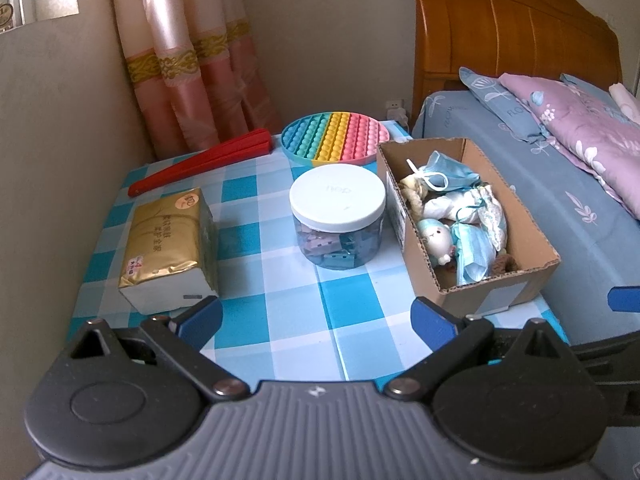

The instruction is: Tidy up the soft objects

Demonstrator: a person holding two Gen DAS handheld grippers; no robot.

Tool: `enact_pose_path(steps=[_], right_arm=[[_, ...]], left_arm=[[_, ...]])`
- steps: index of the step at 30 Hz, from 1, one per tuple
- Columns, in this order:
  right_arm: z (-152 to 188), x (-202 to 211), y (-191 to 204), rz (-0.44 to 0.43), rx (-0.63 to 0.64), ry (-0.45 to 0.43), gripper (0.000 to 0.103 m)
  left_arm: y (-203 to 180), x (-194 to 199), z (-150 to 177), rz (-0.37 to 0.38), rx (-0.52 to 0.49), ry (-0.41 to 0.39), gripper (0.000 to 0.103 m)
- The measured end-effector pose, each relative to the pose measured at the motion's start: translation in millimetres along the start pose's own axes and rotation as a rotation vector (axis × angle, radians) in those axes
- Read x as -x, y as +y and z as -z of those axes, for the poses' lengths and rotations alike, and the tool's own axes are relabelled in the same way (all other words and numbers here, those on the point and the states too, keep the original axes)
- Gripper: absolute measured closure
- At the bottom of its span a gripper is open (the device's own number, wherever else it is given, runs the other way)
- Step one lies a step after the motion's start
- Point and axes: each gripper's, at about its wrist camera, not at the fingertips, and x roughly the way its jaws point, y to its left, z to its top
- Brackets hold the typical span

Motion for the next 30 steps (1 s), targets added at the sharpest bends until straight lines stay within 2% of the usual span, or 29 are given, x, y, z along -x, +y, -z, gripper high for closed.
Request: enact_pose_path(steps=[30], right_arm=[[-0.6,0.2,1.0,-0.010,0.008,0.002,0.000]], left_arm=[[-1.4,-1.2,-1.2,-0.005,-0.002,0.001,0.003]])
